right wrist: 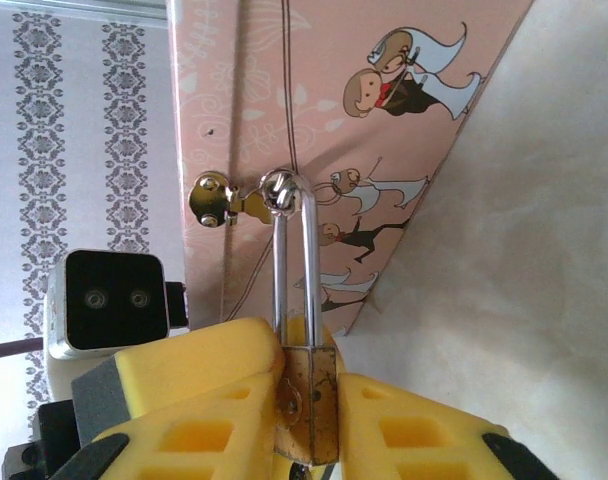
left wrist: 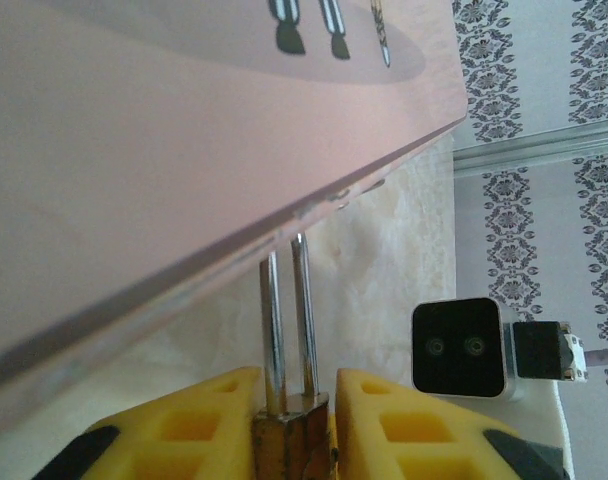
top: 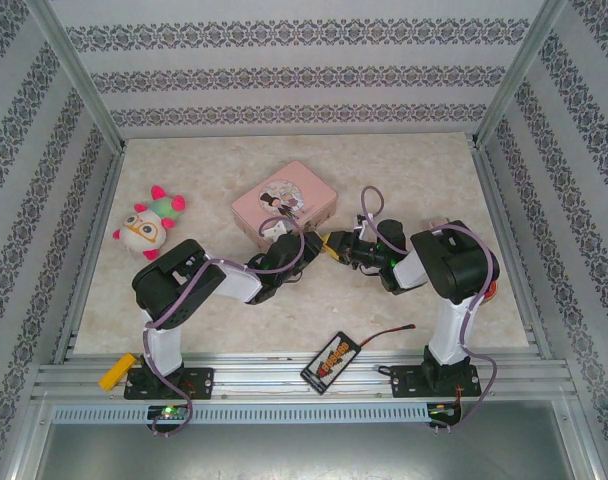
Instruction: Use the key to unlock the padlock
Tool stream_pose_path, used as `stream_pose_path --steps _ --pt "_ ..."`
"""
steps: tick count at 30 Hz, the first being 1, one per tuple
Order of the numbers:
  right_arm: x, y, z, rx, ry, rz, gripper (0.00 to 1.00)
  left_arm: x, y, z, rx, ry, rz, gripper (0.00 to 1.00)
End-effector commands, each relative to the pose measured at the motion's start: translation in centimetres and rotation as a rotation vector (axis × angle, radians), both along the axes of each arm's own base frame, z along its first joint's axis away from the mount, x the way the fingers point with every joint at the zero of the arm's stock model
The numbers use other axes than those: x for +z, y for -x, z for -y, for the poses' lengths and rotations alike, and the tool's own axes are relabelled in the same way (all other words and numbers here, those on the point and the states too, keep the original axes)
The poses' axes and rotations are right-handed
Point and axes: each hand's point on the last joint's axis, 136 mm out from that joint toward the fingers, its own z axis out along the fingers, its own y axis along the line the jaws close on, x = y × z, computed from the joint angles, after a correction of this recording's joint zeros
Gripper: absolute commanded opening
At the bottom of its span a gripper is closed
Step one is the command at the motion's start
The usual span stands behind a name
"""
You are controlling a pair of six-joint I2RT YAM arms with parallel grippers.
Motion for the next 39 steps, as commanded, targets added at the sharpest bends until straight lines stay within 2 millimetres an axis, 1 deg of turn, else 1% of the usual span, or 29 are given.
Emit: stream_pose_path --steps 1,5,10,13,15,18,24,29,34,39 --pt "0.6 0.7 -0.9 0.046 -0.031 0.034 0.2 0.3 0.1 1.0 -0.016 0.072 -0.003 0.27" --pt "0.4 0.5 -0.7 0.037 -0.035 0.03 0.14 0.1 0.2 0.2 0.0 0.061 -0.004 0.28" --pt "0.5 0.3 -0.5 0.03 -0.043 0.026 0.14 -0.1 0.2 -0.6 0.008 0.049 -0.004 0.28" --pt "0.5 0.2 -0.4 0.026 -0.047 0.026 0.14 0.0 0.1 -0.6 0.002 0.039 0.002 0.38" --pt "0.6 0.1 -0.3 0.025 -0.048 0.027 0.14 0.1 0.0 -0.6 -0.003 0.034 0.003 0.4" --pt "0.6 0.1 -0.3 0.023 -0.049 0.027 0.14 0.1 -0.2 -0.8 -0.003 0.031 0.002 0.4" --pt "0.5 0.1 -0.1 0.019 -0.05 0.026 0.14 -0.1 -0.6 -1.4 -0.014 0.024 -0.01 0.36" --pt "0.5 0.0 0.1 0.015 -0.053 0.024 0.14 0.0 -0.7 -1.4 -0.057 -0.021 -0.033 0.35" --pt "0.5 0.0 0.1 0.015 -0.056 0.025 0.14 -0.4 -0.6 -1.6 -0.093 -0.071 -0.071 0.35" --pt "0.6 0.0 0.0 0.017 -0.057 0.028 0.14 -0.6 -0.9 -1.7 -0.126 -0.081 -0.092 0.32"
